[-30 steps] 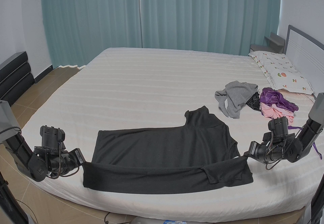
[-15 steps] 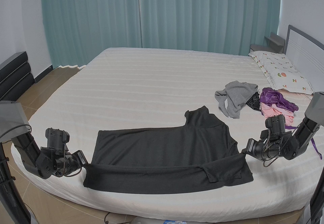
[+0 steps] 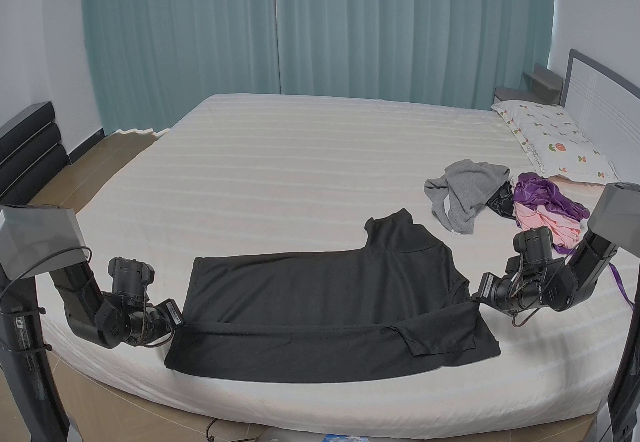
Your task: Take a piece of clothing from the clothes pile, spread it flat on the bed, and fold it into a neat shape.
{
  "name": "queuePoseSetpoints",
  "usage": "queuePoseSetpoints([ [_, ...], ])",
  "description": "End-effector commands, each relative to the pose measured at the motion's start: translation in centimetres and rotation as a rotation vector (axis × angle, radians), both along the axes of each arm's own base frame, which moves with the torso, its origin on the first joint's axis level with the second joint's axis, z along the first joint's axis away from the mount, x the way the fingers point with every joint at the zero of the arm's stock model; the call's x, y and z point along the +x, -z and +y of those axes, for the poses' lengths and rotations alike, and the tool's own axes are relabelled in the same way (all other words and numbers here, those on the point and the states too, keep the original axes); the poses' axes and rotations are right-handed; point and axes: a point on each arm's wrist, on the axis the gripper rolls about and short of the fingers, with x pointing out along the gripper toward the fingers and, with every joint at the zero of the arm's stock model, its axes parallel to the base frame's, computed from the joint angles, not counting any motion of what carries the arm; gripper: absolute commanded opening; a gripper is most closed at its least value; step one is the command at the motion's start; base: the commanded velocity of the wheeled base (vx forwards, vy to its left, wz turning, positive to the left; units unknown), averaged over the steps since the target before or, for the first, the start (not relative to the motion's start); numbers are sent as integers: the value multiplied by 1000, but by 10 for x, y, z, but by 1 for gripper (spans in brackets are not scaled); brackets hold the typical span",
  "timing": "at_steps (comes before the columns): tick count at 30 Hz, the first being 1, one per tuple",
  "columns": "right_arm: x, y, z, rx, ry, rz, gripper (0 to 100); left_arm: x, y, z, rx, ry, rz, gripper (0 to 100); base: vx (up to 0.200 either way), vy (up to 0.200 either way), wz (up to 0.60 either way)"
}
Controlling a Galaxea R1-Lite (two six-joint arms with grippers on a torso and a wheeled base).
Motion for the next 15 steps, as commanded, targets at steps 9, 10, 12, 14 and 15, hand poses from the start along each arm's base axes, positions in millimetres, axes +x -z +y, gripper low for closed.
queuePoseSetpoints([
  [9, 6, 12, 4, -9, -7, 22, 100, 7, 15, -1, 1, 4, 28, 100, 0, 0, 0],
  [10, 7, 11, 5, -7, -11, 16, 100, 7, 15, -1, 1, 4, 28, 100, 0, 0, 0],
  [12, 8, 6, 6, -5, -11, 1, 100, 7, 12, -1, -1, 4, 21, 100, 0, 0, 0],
  [14, 10, 2, 5, -1, -10, -16, 100, 7, 12, -1, -3, 0, 19, 100, 0, 0, 0],
  [15, 10, 0, 4, 0, -8, -23, 100, 7, 11, -1, -6, -6, 16, 100, 0, 0, 0],
])
